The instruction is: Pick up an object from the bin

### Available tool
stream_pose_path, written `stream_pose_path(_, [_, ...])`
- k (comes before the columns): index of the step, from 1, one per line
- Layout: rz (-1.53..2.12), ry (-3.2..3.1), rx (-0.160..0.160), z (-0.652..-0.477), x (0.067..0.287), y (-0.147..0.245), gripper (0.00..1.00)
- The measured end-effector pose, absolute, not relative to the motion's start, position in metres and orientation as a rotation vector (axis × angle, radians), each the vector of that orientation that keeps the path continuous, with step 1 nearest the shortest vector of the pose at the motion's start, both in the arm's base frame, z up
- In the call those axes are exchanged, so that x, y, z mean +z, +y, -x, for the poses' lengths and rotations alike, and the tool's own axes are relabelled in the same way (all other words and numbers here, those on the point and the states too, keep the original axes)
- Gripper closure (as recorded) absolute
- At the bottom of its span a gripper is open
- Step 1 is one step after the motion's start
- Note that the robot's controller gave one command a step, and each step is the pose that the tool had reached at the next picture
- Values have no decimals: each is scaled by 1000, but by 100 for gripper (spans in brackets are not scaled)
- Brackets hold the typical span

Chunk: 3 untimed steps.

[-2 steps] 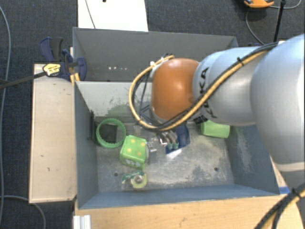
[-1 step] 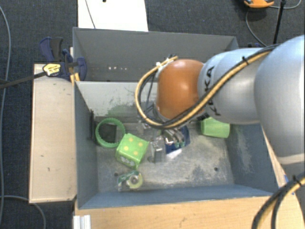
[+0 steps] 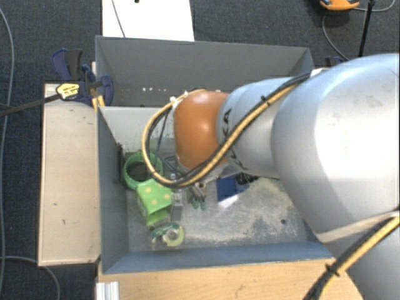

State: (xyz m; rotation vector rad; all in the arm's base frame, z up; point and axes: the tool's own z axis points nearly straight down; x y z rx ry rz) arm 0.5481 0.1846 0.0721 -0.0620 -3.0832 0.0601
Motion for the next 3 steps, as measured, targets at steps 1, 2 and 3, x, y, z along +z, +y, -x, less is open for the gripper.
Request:
stream_pose_path(1, [63,-3083,60,-548,72,185,100])
stream_pose_path(2, [64,-3082,60,-547,75,184,100])
stream_pose_path(3, [68,-3083,58,-546,91,184,100])
